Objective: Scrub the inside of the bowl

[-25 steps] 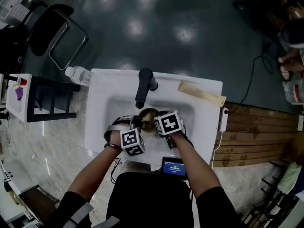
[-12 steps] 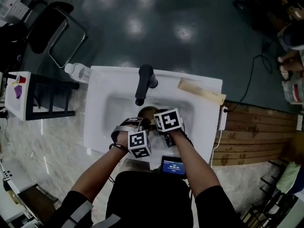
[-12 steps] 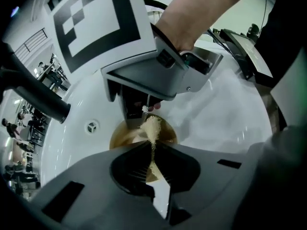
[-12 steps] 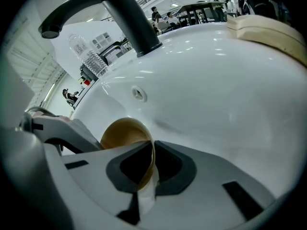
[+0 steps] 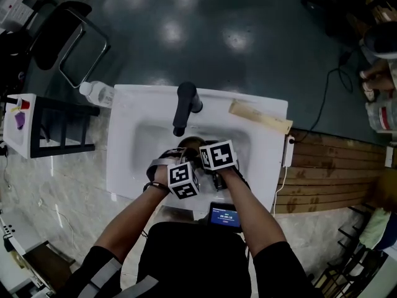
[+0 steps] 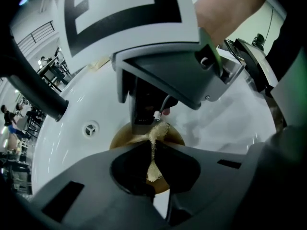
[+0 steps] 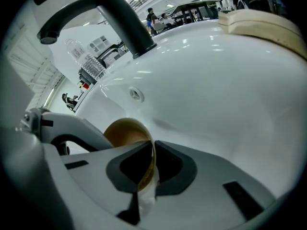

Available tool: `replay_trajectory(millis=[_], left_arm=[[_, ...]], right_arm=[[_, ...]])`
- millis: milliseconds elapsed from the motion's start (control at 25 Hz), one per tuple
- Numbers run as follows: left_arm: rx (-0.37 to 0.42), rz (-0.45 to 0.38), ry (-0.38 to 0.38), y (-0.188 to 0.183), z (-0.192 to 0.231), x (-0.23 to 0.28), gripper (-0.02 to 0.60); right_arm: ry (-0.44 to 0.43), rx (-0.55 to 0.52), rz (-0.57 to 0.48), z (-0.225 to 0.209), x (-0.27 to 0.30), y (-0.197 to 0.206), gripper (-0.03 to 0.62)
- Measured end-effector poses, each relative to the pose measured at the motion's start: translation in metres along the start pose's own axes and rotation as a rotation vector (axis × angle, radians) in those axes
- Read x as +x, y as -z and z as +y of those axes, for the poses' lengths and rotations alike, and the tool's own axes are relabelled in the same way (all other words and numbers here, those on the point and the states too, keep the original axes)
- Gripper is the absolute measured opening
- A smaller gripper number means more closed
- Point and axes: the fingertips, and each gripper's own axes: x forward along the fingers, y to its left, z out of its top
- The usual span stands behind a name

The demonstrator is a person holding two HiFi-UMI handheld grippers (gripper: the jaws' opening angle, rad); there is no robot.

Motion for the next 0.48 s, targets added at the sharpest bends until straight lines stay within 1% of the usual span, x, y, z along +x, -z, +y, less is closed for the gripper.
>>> replay_trajectory(millis=[240, 480], left_arm=[[-0.049, -0.006, -0.030, 0.006, 0.015, 0.000, 0.018], [-0.098, -0.017, -0.077, 0.011, 0.035, -0.004, 0.017]], right_arm=[[0.006, -0.007, -0.008, -0.002, -0.002, -0.001, 0.018], [0.017, -0.050, -0.005, -0.001, -0.003, -0.002, 0.018]])
